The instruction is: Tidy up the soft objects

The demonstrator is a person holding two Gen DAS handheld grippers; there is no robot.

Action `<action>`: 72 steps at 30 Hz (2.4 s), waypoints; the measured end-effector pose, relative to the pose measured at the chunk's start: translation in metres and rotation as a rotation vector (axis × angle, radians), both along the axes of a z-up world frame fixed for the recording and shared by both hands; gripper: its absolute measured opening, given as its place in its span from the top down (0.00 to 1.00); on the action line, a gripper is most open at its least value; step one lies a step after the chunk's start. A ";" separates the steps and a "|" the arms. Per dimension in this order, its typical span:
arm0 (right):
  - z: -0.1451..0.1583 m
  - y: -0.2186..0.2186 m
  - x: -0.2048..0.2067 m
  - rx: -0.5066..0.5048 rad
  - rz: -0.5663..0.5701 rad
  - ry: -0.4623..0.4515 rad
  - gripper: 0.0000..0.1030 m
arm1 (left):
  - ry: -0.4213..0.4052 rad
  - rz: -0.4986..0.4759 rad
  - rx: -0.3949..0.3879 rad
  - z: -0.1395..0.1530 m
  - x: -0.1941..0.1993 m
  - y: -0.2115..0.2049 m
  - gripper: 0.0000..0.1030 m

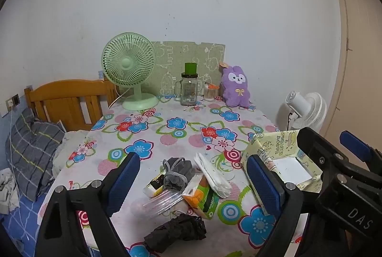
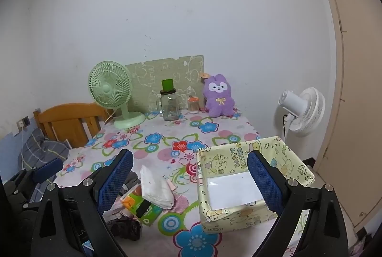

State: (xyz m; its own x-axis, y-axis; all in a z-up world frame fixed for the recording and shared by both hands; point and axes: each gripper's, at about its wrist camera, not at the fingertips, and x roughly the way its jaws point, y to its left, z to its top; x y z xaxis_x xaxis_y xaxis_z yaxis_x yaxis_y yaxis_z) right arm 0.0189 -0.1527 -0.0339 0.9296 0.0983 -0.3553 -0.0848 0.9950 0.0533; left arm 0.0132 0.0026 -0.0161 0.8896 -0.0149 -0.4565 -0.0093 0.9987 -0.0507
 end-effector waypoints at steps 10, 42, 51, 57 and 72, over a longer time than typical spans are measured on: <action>0.000 0.000 0.001 0.003 -0.007 0.004 0.05 | 0.002 -0.001 0.001 -0.001 0.003 -0.001 0.11; -0.001 -0.002 0.001 0.017 0.000 0.010 0.05 | -0.007 -0.007 -0.005 0.004 0.005 -0.006 0.11; -0.001 -0.002 0.001 0.017 -0.002 0.010 0.05 | -0.011 -0.007 -0.005 0.005 0.004 -0.005 0.12; -0.001 -0.002 0.001 0.017 0.000 0.009 0.05 | -0.011 -0.007 -0.006 0.005 0.004 -0.005 0.12; 0.001 -0.003 -0.002 0.012 0.002 -0.004 0.08 | -0.015 -0.007 -0.007 0.006 0.002 -0.007 0.13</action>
